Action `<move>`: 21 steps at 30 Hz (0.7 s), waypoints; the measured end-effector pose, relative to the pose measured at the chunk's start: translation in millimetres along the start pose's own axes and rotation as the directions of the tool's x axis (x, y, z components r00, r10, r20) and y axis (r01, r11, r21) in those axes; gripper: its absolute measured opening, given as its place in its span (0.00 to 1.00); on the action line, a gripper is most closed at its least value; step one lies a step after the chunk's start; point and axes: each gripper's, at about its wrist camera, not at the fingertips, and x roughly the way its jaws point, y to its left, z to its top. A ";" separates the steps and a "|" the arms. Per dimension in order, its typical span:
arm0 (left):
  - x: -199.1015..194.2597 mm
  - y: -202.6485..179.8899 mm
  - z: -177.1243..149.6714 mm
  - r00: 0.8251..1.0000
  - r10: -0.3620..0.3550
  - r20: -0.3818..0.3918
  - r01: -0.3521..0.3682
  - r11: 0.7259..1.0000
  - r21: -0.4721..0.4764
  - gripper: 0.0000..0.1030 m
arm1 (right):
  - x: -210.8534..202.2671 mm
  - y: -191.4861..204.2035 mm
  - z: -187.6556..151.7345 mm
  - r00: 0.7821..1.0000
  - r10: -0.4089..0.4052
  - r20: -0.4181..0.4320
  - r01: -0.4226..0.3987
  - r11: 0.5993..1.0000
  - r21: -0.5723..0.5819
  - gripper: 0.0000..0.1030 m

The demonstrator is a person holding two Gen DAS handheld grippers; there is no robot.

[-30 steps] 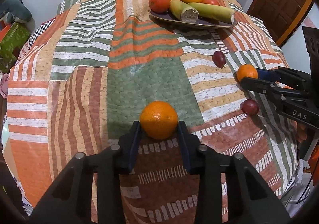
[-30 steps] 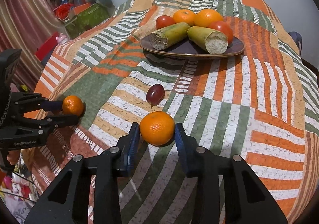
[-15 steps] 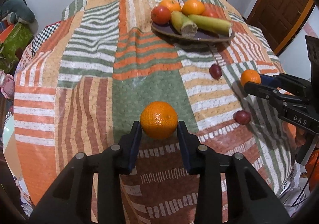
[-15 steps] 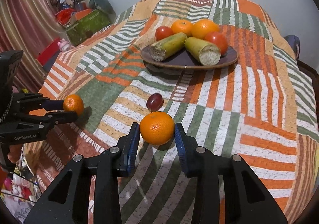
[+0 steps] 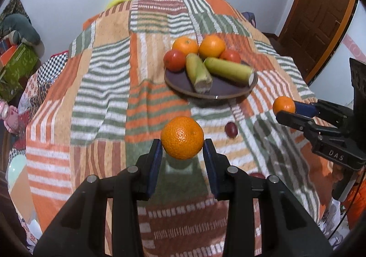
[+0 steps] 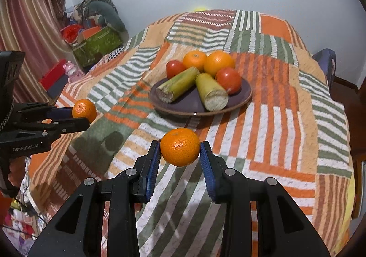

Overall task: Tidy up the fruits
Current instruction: 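Carry both mandarins onto the purple plate and open both tools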

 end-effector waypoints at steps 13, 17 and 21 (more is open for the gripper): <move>7.5 -8.3 54.5 0.996 -0.006 0.087 0.004 1.000 0.018 0.36 | 10.3 -4.8 36.7 0.998 0.008 0.056 -0.007 1.000 -0.021 0.32; 16.2 -0.9 62.9 0.996 -0.004 0.091 0.004 1.000 0.002 0.36 | 17.6 -6.0 44.0 0.998 0.008 0.060 -0.006 1.000 -0.025 0.32; 43.7 11.1 58.0 1.000 -0.003 0.021 0.004 1.000 -0.016 0.36 | 21.7 -9.7 44.5 0.998 0.007 0.059 -0.006 1.000 -0.022 0.32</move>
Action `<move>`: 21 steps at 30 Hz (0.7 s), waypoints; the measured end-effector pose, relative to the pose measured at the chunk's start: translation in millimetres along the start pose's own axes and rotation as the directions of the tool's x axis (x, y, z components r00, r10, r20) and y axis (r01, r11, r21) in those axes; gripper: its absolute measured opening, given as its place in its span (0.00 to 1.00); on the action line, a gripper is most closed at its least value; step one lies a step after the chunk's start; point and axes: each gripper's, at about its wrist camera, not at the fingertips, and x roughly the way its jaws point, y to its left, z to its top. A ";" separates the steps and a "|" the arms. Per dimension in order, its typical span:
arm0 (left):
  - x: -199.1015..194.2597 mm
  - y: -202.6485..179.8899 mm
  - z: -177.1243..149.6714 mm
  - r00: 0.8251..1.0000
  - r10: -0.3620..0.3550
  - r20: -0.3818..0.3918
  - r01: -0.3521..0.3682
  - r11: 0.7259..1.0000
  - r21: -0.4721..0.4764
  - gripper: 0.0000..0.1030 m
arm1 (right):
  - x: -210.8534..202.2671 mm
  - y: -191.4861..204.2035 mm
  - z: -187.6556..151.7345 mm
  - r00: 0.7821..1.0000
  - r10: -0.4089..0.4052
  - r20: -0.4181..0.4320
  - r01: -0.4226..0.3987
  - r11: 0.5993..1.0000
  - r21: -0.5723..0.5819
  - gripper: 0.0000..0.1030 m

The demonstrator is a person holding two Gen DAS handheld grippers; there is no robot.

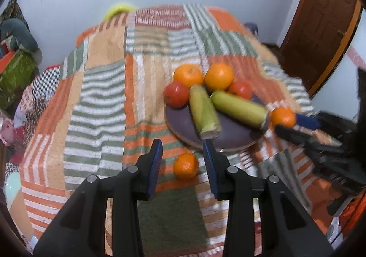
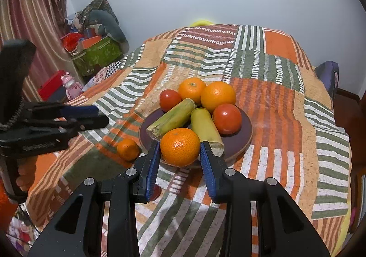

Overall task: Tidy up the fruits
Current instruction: 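Carry both mandarins onto the purple plate and open both tools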

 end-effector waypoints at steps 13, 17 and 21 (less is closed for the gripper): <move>44.2 -4.4 -22.6 0.992 -0.055 -0.110 0.057 0.998 0.015 0.37 | 13.7 -5.7 -3.3 0.999 0.002 -0.035 -0.002 1.000 0.005 0.32; 49.7 -8.0 -25.0 0.989 -0.077 -0.128 0.080 0.997 0.021 0.37 | 14.7 -4.5 -2.6 0.999 0.006 -0.035 -0.006 1.000 0.005 0.32; 54.1 -11.9 -26.4 0.990 -0.066 -0.126 0.069 0.997 0.025 0.36 | 16.1 -4.0 -0.8 0.999 0.006 -0.033 -0.006 1.000 -0.001 0.32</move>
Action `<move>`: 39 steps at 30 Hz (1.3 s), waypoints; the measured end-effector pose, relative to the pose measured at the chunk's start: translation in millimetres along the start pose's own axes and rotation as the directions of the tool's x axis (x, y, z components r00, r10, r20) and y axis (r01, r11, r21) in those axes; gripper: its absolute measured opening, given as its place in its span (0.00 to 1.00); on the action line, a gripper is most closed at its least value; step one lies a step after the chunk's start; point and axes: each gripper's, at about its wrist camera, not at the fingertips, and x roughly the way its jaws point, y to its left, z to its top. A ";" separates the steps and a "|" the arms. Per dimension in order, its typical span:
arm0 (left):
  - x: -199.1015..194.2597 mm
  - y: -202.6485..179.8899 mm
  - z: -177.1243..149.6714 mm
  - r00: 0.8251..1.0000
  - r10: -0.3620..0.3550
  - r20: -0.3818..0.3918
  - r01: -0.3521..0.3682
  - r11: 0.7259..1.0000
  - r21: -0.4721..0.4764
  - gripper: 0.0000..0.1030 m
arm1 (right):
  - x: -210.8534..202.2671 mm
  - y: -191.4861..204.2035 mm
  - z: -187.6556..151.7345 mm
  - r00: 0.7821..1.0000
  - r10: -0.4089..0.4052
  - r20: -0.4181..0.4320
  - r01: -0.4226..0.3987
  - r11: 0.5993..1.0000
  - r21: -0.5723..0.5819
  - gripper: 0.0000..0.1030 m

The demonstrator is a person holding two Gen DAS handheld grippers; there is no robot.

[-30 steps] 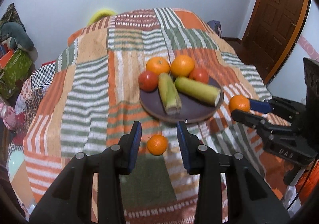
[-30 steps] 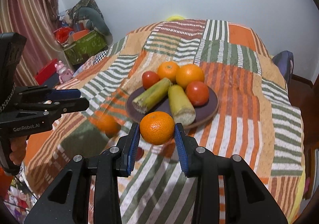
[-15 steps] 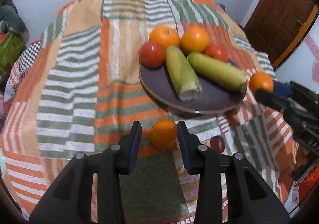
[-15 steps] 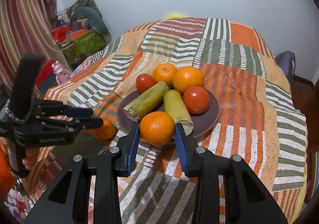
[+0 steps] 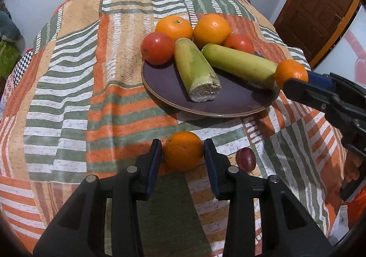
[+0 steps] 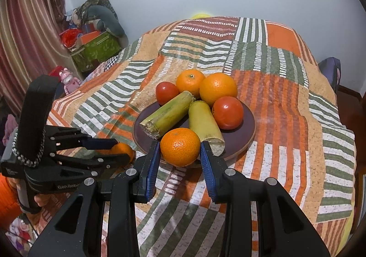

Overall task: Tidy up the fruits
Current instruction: 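Carry both mandarins onto the purple plate and open both tools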

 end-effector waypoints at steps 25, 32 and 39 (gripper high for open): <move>0.3 17.8 65.1 0.991 0.050 0.122 -0.039 0.995 -0.090 0.36 | 39.3 2.1 27.4 1.000 -0.003 -0.015 0.002 1.000 -0.030 0.32; 20.8 28.3 74.2 0.993 0.061 0.101 -0.049 0.992 -0.117 0.36 | 52.3 3.6 32.2 1.000 -0.012 -0.017 0.011 0.999 -0.048 0.32; 27.2 35.4 75.3 0.994 0.041 0.100 -0.026 0.989 -0.148 0.36 | 56.3 4.9 32.6 1.000 -0.017 -0.009 0.017 0.998 -0.056 0.32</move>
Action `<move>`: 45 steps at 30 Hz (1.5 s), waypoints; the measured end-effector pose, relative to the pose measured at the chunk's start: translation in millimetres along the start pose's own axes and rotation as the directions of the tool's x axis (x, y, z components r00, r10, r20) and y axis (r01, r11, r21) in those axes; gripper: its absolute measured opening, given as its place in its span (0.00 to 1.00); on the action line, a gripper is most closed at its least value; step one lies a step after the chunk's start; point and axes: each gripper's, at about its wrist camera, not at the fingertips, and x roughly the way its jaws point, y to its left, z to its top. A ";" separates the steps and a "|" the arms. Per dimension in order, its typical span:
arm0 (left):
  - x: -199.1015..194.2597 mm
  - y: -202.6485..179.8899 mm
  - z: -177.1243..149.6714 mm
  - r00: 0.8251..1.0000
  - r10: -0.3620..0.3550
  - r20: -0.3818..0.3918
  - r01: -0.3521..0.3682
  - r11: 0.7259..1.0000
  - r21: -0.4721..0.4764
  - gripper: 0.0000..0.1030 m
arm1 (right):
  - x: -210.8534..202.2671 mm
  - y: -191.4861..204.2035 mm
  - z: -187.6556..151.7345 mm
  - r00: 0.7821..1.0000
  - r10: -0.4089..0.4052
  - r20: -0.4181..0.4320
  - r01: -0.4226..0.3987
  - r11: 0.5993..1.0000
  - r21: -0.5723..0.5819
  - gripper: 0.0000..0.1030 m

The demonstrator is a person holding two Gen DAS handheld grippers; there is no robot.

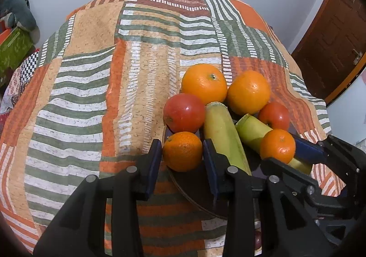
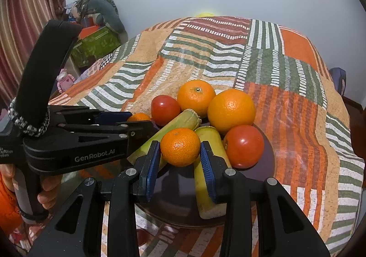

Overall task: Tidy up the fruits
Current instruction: 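Carry both mandarins onto the purple plate and open both tools, then move the right tool to a dark red plum and grasp it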

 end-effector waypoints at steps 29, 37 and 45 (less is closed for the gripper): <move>-93.4 -10.2 -37.8 0.996 0.021 0.090 -0.027 0.997 0.067 0.37 | -68.0 15.3 -22.6 0.999 -0.022 0.041 0.023 1.000 -0.018 0.49; -125.7 -15.7 -57.9 0.993 0.015 0.113 -0.025 0.996 0.083 0.37 | -78.7 30.1 -41.3 1.000 -0.004 0.027 0.004 1.000 -0.004 0.49; -143.3 -16.2 -77.1 0.995 -0.001 0.101 -0.008 0.996 0.087 0.37 | -79.9 35.8 -58.8 1.000 0.020 -0.005 -0.020 1.000 0.018 0.39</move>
